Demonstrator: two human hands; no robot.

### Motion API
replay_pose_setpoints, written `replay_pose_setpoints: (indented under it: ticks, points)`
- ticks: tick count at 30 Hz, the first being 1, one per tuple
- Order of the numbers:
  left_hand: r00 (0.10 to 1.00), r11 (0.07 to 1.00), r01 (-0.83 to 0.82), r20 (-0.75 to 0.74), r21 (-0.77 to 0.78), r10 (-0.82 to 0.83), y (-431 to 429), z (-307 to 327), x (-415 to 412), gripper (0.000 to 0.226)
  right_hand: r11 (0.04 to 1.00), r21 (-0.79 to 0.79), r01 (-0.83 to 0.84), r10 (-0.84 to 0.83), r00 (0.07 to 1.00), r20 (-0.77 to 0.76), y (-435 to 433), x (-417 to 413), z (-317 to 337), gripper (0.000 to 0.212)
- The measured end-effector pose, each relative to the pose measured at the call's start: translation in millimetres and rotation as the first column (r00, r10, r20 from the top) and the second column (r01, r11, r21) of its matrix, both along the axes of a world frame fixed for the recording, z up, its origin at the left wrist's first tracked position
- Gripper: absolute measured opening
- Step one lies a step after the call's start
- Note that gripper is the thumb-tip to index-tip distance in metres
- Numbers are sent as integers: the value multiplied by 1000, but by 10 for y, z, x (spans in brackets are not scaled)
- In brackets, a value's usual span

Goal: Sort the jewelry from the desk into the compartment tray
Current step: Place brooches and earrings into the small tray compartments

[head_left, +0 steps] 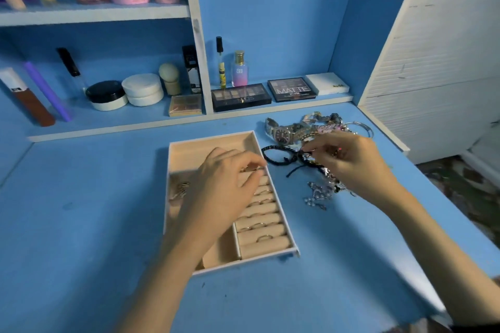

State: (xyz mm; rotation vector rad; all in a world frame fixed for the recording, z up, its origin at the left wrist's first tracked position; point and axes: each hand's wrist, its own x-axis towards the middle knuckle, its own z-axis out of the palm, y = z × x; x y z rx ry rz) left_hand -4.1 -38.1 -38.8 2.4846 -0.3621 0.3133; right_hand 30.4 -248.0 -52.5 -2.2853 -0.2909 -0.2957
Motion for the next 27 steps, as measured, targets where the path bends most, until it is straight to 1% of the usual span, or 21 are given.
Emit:
replay_pose_setpoints:
  ticks: [3, 7, 10, 13, 17, 22, 27]
  points:
    - [994, 995, 92, -59, 34, -90, -243, -26, 11, 16, 987, 133, 92, -98, 994, 42, -105, -48, -144, 28]
    - [975, 977, 195, -130, 89, -183, -492, -113, 55, 16, 967, 205, 153, -178, 978, 110, -152, -125, -280, 28]
    - [967, 962, 234, -137, 137, -216, -636, -181, 96, 16, 947, 258, 189, -224, 968, 112, -180, -156, -337, 28]
    - [965, 954, 242, -146, 175, -218, -739, -237, 125, 17, 943, 267, 197, -237, 963, 126, -200, -167, -348, 26]
    - [961, 948, 257, -150, 188, -231, -820, -265, 142, 17, 942, 275, 195, -240, 960, 142, -202, -185, -344, 25]
    - [955, 958, 233, -226, 170, -193, -852, -234, 167, 6, 942, 272, 198, -244, 959, 146, -208, -198, -352, 25]
    - [954, 946, 244, -229, 212, -195, -837, -243, 161, 12, 940, 278, 199, -243, 960, 137, -210, -202, -351, 25]
